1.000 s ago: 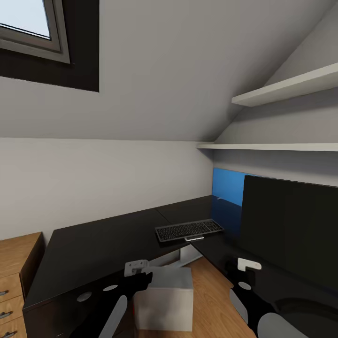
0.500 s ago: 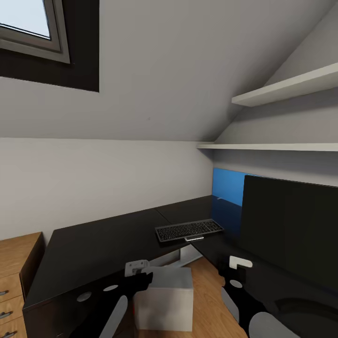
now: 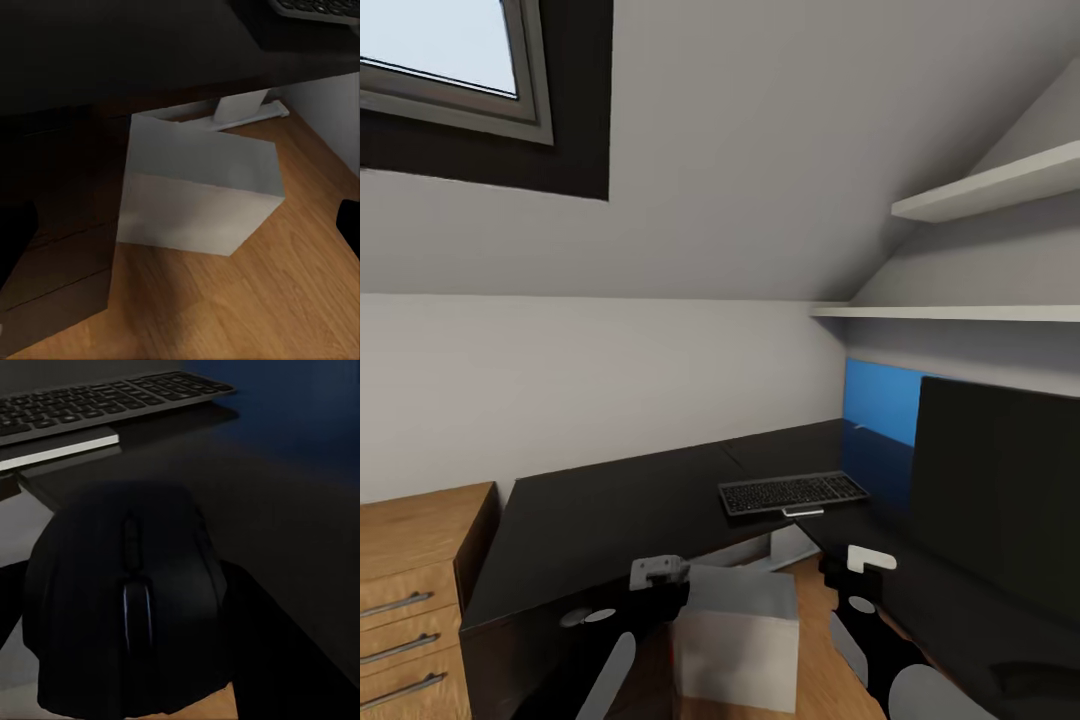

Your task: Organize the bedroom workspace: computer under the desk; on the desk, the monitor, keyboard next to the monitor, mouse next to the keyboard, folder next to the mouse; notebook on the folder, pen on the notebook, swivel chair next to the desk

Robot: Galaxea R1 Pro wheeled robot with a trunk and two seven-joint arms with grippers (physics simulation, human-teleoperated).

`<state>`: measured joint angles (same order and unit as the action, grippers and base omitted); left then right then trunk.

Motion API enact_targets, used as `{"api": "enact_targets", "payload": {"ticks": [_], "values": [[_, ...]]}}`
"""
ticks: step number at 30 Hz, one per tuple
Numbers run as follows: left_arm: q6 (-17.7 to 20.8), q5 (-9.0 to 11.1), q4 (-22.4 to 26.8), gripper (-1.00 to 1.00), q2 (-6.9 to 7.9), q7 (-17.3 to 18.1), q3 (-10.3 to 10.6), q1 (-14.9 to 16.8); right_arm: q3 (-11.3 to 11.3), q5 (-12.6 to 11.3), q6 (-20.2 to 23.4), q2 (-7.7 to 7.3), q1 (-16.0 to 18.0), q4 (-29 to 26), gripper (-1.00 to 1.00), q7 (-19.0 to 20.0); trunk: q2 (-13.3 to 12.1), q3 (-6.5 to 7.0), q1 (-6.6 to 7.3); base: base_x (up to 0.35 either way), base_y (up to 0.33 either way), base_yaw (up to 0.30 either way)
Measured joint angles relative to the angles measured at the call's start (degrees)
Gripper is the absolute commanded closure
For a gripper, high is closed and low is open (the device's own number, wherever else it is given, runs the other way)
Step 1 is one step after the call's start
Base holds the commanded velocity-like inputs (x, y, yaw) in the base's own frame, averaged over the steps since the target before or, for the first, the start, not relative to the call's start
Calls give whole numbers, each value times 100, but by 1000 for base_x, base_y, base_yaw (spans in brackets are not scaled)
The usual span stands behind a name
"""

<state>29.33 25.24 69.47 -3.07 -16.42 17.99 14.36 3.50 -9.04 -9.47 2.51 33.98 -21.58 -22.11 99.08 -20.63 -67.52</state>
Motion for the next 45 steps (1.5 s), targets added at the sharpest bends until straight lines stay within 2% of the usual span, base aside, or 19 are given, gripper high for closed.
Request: {"api": "enact_targets", "payload": {"ticks": [4, 7, 9, 14, 17, 20, 23, 27, 36, 45], "values": [[-13, -12, 11, -100, 11, 0, 1, 0, 1, 6, 0, -1, 0, -10, 100, 0, 0, 0, 0, 0, 0, 263], [-70, -16, 442, -100, 135, -2, 1, -217, -1, 4, 3, 0, 0, -41, 100, 0, 0, 0, 0, 0, 0, 263], [-77, -18, 871, -100, 272, -1, -7, -497, 2, -1, 29, 2, -4, -249, 100, 2, 0, 0, 0, 0, 0, 265], [-75, 4, 1236, -100, 525, 1, -55, -624, 7, -11, 184, 30, -15, -711, 100, 7, 0, 0, 0, 0, 0, 270], [-78, 19, 1876, -100, 767, 3, -76, -730, 14, -6, 621, 91, -17, -1095, 100, 13, 1, 0, 0, 0, 0, 272], [-78, 28, 2152, -100, 906, 3, -222, -855, 10, -29, 1130, 112, -25, -1732, 100, 23, 0, 1, 0, 0, 0, 273], [-81, 33, 2261, -100, 932, 3, -307, -881, 15, -73, 1657, 129, -36, -2149, 100, 20, 0, 0, 0, 0, 0, 273], [-83, 34, 2307, -100, 942, 3, -426, -897, 9, -130, 1957, 145, -77, -2308, 100, 24, 0, 0, 0, 0, 0, 273], [-71, 42, 2283, -100, 924, 3, -463, -915, 11, -99, 2000, 139, -307, -2336, 100, 25, 0, 0, 0, 0, 0, 273], [-55, 40, 2251, -100, 901, 3, -429, -916, 67, -92, 1993, 165, -374, -2329, 100, 26, 0, 0, 0, 0, 0, 274]]}}
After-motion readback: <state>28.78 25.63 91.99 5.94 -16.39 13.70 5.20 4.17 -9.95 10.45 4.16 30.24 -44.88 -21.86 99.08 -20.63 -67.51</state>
